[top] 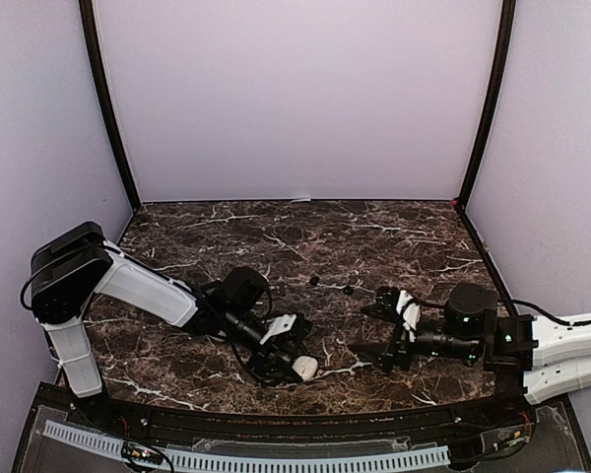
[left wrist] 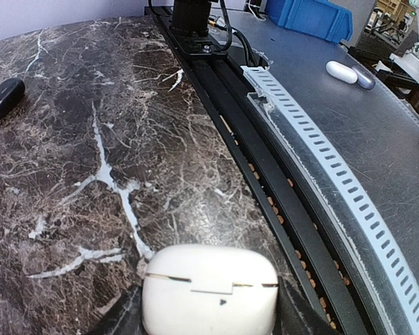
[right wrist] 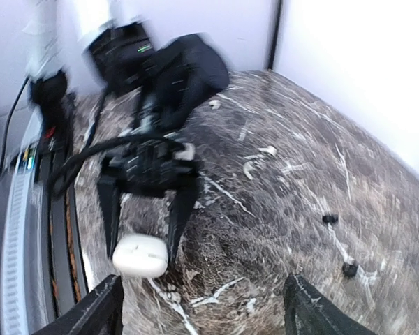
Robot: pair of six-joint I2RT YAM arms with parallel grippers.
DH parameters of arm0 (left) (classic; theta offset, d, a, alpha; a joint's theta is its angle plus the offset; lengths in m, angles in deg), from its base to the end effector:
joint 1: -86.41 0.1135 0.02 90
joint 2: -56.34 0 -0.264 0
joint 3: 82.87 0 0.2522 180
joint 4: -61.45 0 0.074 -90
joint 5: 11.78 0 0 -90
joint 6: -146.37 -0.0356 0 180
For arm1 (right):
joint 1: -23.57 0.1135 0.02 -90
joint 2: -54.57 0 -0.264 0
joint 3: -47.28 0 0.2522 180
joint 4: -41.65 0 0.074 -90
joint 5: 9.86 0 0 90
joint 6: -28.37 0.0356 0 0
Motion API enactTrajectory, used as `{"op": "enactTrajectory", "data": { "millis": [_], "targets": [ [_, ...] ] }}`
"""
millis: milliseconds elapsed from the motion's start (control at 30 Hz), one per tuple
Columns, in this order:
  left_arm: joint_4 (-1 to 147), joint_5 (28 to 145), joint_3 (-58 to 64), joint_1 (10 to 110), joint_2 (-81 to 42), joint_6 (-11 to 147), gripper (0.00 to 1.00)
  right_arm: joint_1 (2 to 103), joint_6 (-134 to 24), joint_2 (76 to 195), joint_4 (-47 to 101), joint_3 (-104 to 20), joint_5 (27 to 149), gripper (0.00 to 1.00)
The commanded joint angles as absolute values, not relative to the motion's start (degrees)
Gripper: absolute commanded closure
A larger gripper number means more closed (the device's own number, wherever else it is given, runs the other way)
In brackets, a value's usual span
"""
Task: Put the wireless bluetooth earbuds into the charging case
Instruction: Pick up the charging case from the center of the board, then pass from the left arm to the right
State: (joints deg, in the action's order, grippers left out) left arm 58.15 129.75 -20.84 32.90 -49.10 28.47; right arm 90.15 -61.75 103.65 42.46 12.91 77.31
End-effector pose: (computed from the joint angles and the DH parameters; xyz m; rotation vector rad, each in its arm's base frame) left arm 0.1840 -0.2956 0.1327 1.7978 1.3372 -1.2543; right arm 0.0801 0.1804 0.2226 -1.0045 1.5925 0.7685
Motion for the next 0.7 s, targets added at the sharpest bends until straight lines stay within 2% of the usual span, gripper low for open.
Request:
{"op": "enactTrajectory", "data": {
  "millis": [0, 133, 267, 667],
  "targets": [
    [56.88, 131.86, -21.67, 33.31, -46.62, 29.60, 0.52, 90.16, -85.74, 104.93, 46.18, 12.97, 90.27, 0.26],
    [57.15, 132.12, -21.48, 33.33, -46.61, 29.65, 0.52, 91.64, -99.27, 108.62, 42.98, 11.60, 93.43, 0.32],
    [57.54, 132.12, -21.39, 33.33, -46.66, 29.57, 0.52, 93.78, -107.61, 113.53, 41.75, 10.13, 90.27, 0.35],
    [59.13, 132.37, -20.42, 33.33, -47.38, 29.39, 0.52, 94.74, -115.51, 124.42, 43.84, 6.14, 84.47, 0.44]
  ]
}}
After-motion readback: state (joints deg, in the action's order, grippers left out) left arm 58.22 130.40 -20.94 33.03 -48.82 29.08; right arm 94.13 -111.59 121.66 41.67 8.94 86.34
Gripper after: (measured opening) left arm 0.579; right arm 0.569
